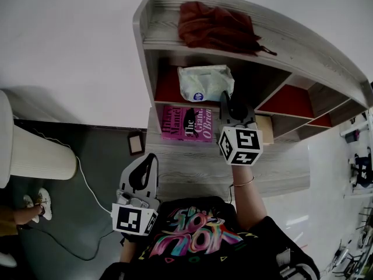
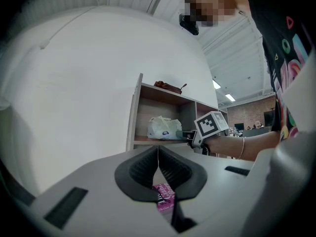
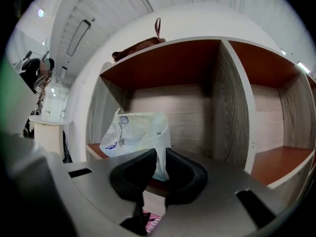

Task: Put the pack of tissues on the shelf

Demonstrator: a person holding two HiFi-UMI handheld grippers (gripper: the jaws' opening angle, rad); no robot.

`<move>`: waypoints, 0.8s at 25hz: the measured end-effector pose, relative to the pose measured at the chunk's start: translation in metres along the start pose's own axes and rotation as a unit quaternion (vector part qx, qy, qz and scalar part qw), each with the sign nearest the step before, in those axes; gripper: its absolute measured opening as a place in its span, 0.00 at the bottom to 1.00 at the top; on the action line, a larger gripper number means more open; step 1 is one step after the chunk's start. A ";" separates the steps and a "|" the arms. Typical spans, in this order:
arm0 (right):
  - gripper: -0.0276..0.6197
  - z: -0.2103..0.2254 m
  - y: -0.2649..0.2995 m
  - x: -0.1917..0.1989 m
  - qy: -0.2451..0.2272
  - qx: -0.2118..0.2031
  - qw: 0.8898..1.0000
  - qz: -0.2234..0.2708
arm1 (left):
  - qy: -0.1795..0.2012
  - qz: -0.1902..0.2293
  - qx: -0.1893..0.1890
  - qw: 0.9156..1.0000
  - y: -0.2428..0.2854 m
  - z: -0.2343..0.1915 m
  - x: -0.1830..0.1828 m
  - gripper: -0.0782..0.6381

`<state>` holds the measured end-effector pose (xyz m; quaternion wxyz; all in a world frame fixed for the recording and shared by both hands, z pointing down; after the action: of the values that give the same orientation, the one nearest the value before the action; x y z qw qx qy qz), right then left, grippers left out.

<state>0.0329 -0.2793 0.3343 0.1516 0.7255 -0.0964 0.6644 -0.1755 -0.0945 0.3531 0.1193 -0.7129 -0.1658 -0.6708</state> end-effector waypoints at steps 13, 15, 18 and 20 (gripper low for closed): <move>0.19 0.003 -0.007 0.007 0.031 -0.007 0.999 -0.020 | 0.002 0.005 -0.007 1.000 -0.005 0.003 -0.001 0.14; 0.19 0.004 -0.009 0.006 0.036 -0.009 0.999 -0.019 | 0.002 0.006 -0.007 1.000 -0.006 0.004 -0.001 0.14; 0.20 0.006 -0.011 0.004 0.043 -0.011 0.999 -0.014 | 0.003 0.007 -0.006 1.000 -0.007 0.005 -0.002 0.14; 0.20 0.006 -0.014 0.002 0.048 -0.014 0.999 -0.010 | 0.003 0.007 -0.007 1.000 -0.008 0.005 -0.002 0.14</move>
<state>0.0435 -0.2682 0.3346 0.1724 0.6918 -0.0908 0.6953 -0.1741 -0.0850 0.3506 0.1199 -0.7130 -0.1557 -0.6731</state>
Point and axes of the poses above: the fingertips, and each gripper's own axes: y forward along the fingers, z to its right, x out of its underside, the point moved 4 cm from there along -y, backward along the fingers, and after that the axes turned 1 degree about -z, right-handed, at the moved point
